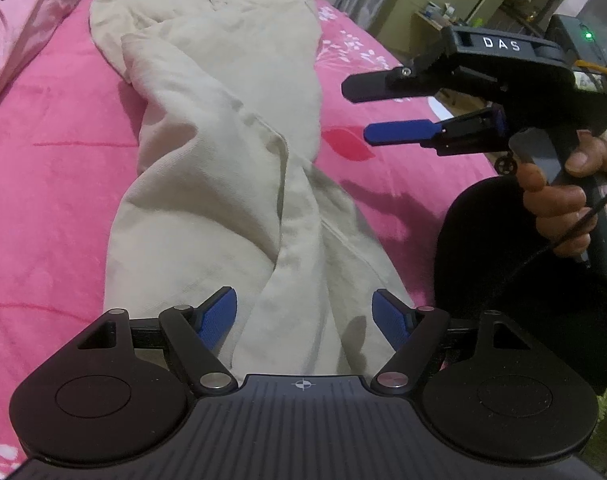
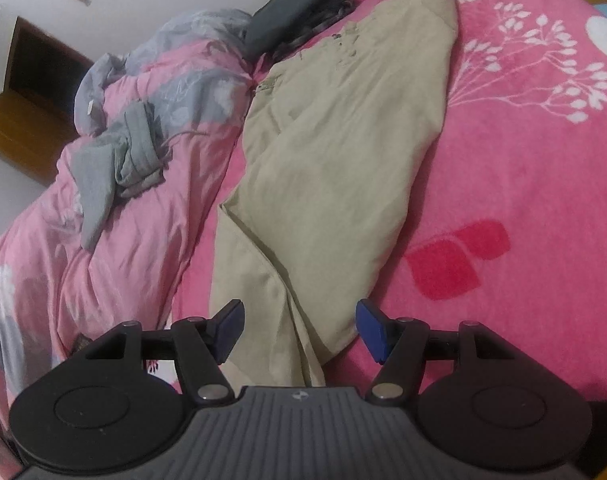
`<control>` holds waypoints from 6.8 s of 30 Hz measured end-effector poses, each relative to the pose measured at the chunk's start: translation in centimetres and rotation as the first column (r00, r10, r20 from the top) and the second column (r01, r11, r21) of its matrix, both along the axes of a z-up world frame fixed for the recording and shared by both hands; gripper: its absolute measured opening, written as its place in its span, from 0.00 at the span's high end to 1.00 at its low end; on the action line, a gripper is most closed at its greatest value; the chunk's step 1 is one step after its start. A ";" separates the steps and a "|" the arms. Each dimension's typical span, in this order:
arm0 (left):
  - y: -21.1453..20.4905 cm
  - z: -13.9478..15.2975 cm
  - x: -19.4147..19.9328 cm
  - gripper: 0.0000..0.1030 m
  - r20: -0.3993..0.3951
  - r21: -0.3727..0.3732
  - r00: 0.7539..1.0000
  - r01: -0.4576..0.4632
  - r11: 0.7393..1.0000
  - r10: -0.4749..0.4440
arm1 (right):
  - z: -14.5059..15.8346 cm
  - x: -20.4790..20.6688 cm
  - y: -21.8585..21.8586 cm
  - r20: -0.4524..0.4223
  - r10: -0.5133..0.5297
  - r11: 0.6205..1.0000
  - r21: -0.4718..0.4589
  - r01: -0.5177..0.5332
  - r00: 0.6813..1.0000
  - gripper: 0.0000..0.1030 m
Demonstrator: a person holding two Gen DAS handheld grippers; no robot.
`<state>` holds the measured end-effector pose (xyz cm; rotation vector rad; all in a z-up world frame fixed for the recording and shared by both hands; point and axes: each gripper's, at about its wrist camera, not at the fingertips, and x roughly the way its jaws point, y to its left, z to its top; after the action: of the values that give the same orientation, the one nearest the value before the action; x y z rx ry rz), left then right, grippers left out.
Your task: Fold clothes
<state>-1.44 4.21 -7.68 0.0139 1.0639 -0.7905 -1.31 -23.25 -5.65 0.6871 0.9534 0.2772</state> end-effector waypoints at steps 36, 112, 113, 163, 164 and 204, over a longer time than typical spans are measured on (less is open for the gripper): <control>7.7 2.1 1.6 1.00 0.015 -0.204 0.931 -0.354 0.913 0.365 | -1.5 0.9 2.7 -0.094 0.126 0.986 -0.100 -0.136 0.988 0.37; 5.4 3.2 5.9 0.39 0.493 0.060 0.774 -0.485 0.872 0.397 | -2.5 12.2 14.3 0.022 0.337 0.863 -0.407 -0.299 0.941 0.41; 5.0 2.8 6.0 0.39 0.484 0.061 0.787 -0.467 0.882 0.383 | -2.8 12.1 14.1 0.016 0.333 0.863 -0.408 -0.298 0.943 0.57; 3.3 -1.2 7.6 0.38 0.315 0.144 0.878 -0.419 0.896 0.360 | 2.1 -11.1 -10.5 -0.070 -0.494 0.868 -0.096 0.487 0.867 0.92; 3.3 -1.2 7.6 0.37 0.313 0.144 0.879 -0.419 0.896 0.360 | 1.9 -11.1 -10.8 -0.083 -0.506 0.862 -0.073 0.501 0.858 0.92; -5.0 2.4 1.6 0.36 0.414 0.051 0.909 -0.082 0.995 0.054 | 9.0 -9.9 -19.4 0.346 -0.224 0.781 -0.496 0.380 0.911 0.73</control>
<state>0.20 -0.75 -5.27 0.1932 0.6833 -0.6507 -11.24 -42.69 3.35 0.2415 0.5971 -0.1984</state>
